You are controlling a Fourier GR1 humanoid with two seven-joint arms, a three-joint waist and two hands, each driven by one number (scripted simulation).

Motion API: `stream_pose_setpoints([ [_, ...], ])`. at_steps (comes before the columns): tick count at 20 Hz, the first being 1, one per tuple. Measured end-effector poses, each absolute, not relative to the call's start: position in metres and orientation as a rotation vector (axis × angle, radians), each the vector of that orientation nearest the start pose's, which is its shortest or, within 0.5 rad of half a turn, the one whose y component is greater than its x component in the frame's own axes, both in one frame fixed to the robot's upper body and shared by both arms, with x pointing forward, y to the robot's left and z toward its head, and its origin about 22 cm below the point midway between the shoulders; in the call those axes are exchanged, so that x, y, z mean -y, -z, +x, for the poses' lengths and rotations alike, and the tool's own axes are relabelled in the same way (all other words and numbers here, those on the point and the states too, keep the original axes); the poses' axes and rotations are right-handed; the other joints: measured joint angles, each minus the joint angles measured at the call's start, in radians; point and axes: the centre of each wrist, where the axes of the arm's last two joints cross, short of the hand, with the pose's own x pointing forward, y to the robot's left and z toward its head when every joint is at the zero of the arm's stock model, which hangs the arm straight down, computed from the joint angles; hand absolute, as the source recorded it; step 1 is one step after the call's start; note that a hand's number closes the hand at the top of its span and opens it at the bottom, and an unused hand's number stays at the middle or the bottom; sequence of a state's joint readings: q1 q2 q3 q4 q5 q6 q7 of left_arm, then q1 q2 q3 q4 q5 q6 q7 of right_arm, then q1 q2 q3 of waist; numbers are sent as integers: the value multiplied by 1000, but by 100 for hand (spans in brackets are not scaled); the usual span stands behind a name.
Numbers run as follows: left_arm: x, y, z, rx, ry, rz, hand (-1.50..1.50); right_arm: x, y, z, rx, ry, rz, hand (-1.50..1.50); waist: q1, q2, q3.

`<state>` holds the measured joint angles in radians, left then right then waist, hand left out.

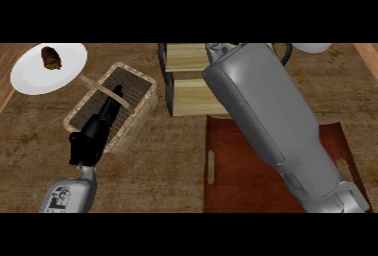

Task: Pick the squash from the tray and place it in the tiered shelf

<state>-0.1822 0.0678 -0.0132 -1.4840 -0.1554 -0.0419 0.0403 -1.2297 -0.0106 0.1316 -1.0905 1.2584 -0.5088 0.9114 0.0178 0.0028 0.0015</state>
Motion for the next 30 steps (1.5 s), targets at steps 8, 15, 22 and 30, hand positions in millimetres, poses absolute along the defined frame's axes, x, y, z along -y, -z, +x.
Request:
stream_pose_setpoints([
  [8,-222,-24,285,1589,265,110,0,46,-251,404,1703,-69,-1412,-150,-11,-4,-1],
  [15,-225,-18,284,1603,262,114,0,58,-242,396,1627,-4,-1454,-150,-17,-6,1],
  [22,-224,-22,283,1601,264,110,0,64,-254,384,1683,107,-1316,-150,-12,-6,1],
  [30,-226,-21,286,1596,262,108,0,71,-277,371,1748,199,-1176,-150,-14,-5,1],
])
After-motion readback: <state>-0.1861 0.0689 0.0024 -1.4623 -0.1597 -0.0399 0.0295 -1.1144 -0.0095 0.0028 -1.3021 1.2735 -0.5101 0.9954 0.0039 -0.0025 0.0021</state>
